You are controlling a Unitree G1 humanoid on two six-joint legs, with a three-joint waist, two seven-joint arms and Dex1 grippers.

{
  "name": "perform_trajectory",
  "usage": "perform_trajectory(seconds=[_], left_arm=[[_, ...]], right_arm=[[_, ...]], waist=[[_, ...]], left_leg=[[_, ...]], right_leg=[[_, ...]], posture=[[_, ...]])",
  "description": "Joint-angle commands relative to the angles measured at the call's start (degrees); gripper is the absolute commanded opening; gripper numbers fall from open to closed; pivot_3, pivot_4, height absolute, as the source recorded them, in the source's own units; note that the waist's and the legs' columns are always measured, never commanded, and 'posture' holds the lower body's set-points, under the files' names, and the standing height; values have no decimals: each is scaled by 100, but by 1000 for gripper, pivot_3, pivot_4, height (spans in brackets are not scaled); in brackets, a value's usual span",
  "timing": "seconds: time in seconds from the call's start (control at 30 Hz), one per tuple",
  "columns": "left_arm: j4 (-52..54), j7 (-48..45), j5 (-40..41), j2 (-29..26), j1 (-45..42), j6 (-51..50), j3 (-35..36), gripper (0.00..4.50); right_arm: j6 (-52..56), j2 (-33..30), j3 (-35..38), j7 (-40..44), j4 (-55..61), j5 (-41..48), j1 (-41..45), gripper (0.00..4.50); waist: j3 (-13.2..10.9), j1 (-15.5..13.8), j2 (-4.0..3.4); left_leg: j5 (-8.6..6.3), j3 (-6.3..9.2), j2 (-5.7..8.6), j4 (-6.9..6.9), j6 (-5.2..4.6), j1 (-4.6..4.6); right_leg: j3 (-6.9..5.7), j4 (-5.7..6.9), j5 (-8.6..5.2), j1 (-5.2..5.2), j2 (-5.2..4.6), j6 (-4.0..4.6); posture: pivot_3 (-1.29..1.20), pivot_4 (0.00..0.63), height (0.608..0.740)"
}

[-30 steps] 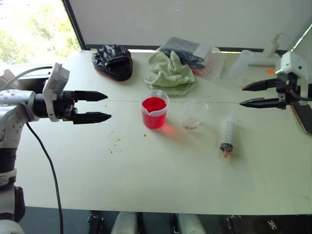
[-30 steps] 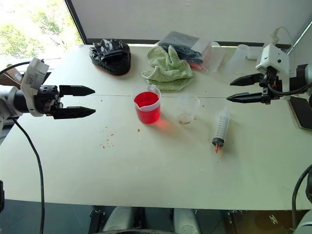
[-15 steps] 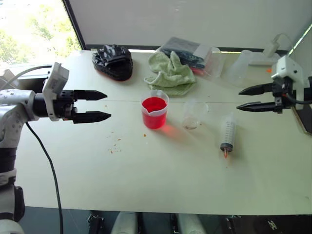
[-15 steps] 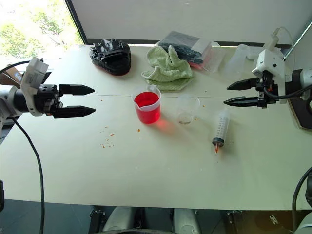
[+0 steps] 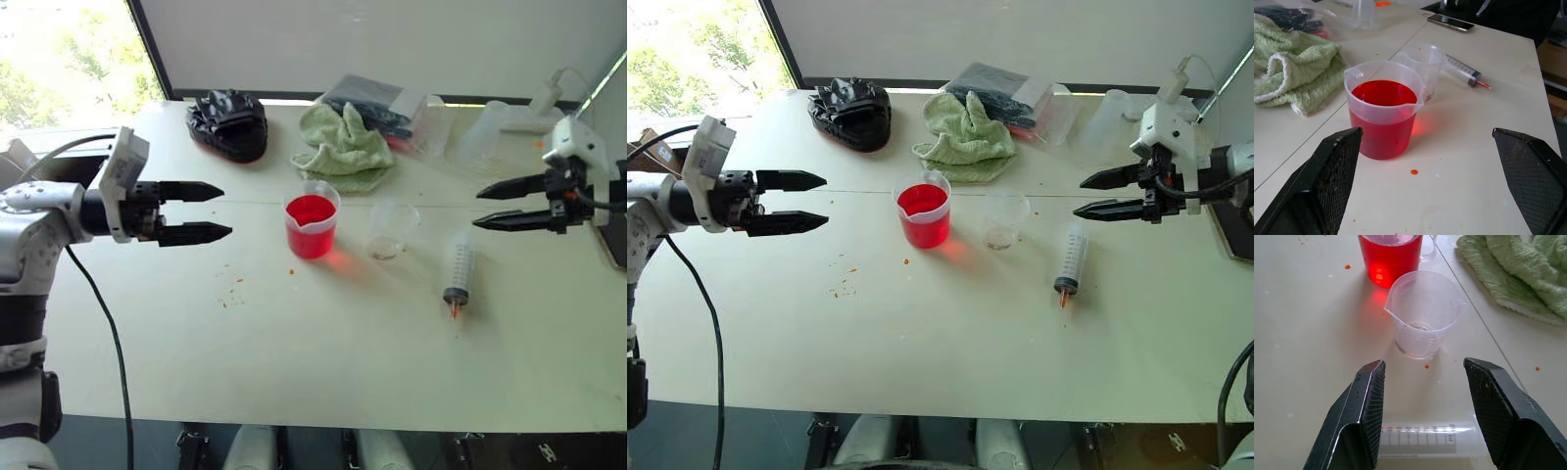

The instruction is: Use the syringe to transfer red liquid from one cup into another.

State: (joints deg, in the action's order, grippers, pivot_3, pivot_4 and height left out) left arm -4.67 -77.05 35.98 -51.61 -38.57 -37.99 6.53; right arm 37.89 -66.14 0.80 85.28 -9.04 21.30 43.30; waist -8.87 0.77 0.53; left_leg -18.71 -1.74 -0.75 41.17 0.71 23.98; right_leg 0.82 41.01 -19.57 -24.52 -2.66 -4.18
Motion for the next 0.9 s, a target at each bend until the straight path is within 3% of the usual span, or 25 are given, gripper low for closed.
perform_trajectory(seconds=[0.03, 0.2, 0.4, 0.43, 0.53, 0.6, 0.63, 0.9], left_arm=[[-74, -20, -67, 60, -192, 143, -44, 4450], [-173, 4, -69, 380, -196, 245, -120, 4450], [-134, 116, -92, 628, -65, 326, -144, 4450], [-118, 115, -98, 641, -33, 344, -144, 4450], [-132, 146, -126, 690, -47, 373, -139, 4500], [-141, 168, -137, 716, -69, 402, -133, 4500], [-127, 173, -124, 721, -73, 406, -118, 4500], [48, 51, 4, 596, -79, 403, -61, 4500]], right_arm=[[988, 95, -139, -461, -161, -36, 691, 2672], [3494, 62, -1583, -861, -493, -553, 1909, 2672], [5289, 419, -2106, -1889, -110, -447, 2147, 2672], [5413, 535, -2093, -2146, -245, -480, 2239, 2672], [5461, 713, -2143, -2750, -810, -423, 2534, 3345], [5461, 816, -2155, -3095, -1139, -384, 2706, 4273], [5461, 878, -2133, -3272, -1307, -368, 2786, 4401], [5461, 1256, -1946, -4545, -1975, 131, 2948, 4401]], waist=[[0, 11, 0], [-2, 24, -11], [-2, -2, -10], [-2, 0, -10], [-2, -1, -10], [-2, -5, -10], [-2, 1, -10], [-2, 20, -10]], left_leg=[[0, 0, 0, 0, 0, 0], [1, -7, -1, -4, 2, 2], [1, -4, 1, 2, 2, 40], [1, -4, 1, 4, 2, 41], [2, -5, 1, 7, 4, 46], [2, -5, 3, 5, 4, 47], [2, -6, 4, 5, 4, 47], [2, -9, 3, 4, 4, 48]], right_leg=[[0, 0, 0, 0, 0, 0], [6, 0, -1, -12, 0, 1], [6, 10, -1, -41, -3, 2], [6, 10, -1, -41, -3, 1], [6, 10, -1, -50, -2, 2], [5, 10, -1, -52, -2, 1], [5, 10, -1, -52, -3, 1], [6, 13, -1, -55, -1, 2]], posture=[[0, 150, 711], [0, 150, 711], [0, 150, 711], [0, 150, 711], [0, 150, 711], [0, 150, 711], [0, 150, 711], [0, 150, 711]])
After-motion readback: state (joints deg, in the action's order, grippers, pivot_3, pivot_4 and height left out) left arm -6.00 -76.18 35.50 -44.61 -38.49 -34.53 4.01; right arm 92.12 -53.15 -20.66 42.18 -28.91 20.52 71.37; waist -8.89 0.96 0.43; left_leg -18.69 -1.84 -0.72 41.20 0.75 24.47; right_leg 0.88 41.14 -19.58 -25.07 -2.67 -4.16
